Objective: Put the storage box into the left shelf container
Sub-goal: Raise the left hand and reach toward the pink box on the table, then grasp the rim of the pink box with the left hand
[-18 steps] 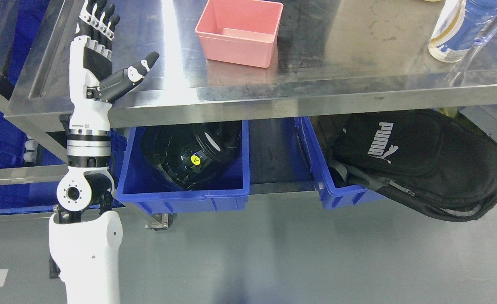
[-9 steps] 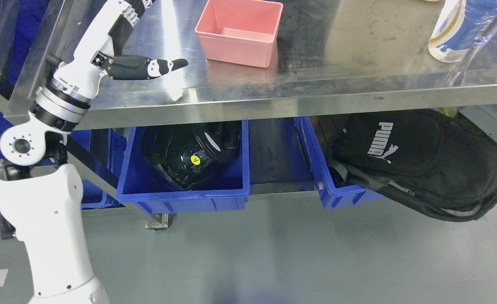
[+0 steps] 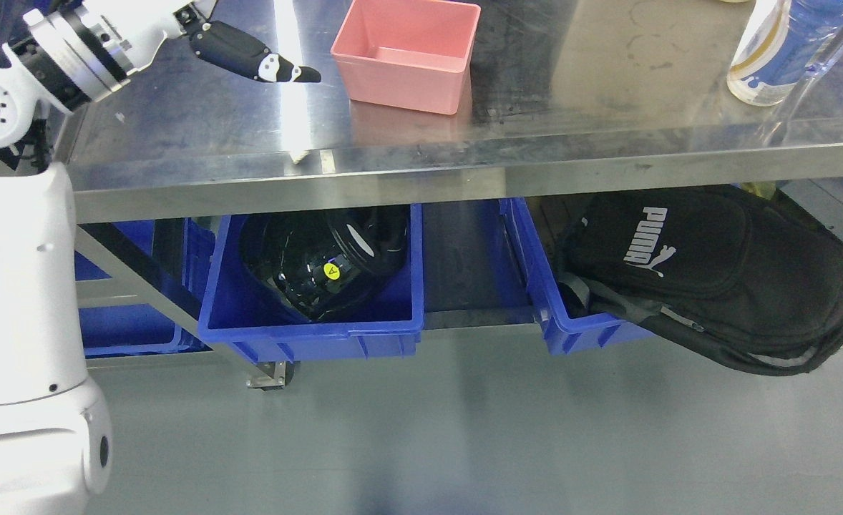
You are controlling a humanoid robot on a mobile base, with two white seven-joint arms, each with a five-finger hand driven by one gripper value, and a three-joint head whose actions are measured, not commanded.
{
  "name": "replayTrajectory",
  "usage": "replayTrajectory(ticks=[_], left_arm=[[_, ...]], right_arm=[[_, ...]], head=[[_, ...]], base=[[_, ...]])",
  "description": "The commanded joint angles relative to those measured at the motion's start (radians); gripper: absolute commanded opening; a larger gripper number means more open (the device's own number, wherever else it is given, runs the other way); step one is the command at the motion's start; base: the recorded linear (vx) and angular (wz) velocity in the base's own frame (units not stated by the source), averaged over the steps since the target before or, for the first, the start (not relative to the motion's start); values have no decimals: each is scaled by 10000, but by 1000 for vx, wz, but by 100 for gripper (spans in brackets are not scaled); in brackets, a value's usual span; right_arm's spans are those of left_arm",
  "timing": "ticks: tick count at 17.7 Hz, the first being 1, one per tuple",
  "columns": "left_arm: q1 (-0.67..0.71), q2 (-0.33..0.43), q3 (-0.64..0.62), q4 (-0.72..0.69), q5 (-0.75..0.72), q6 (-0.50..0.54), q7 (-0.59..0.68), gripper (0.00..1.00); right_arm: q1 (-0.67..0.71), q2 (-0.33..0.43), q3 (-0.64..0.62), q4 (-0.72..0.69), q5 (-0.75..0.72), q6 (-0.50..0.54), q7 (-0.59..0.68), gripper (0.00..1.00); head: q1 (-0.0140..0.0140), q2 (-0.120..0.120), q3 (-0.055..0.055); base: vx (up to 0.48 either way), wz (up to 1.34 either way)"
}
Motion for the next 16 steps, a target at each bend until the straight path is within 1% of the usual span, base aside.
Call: replayTrajectory(ticks=[1,4,8,10,11,13,16], left_arm=[[-1199,84,-3186,2257,-460,9,-21,97],[-1446,-318,-3187,2533,-445,101,-37,96],[-1431,-319,-3248,2579,-536,101,-52,93],[-1446,-349,-3294,2793,-1025,132,-189,91],[-1461,-501,-3279,2916,-1194,132,-251,91],[-1568,-717,-3309,3085,-1242,132,-282,88],[-1905,-794,-3310,3682,-1731,132,-282,85]], right_arm=[[-31,-175,0,-175,-215,-27,-18,100],[-46,-175,0,-175,-215,-28,-18,100],[-31,-175,0,-175,-215,-28,-18,100],[-46,-175,0,-175,-215,-27,-3,100],[-46,-175,0,-175,-215,-27,-18,100],[-46,-175,0,-175,-215,-43,-18,100],[-46,-175,0,-175,-215,-27,-18,100]], head=[[0,0,0],[0,0,0],[0,0,0],[0,0,0],[0,0,0],[0,0,0],[0,0,0]], base=[[0,0],[0,0],[0,0],[0,0],[0,0],[0,0],[0,0]])
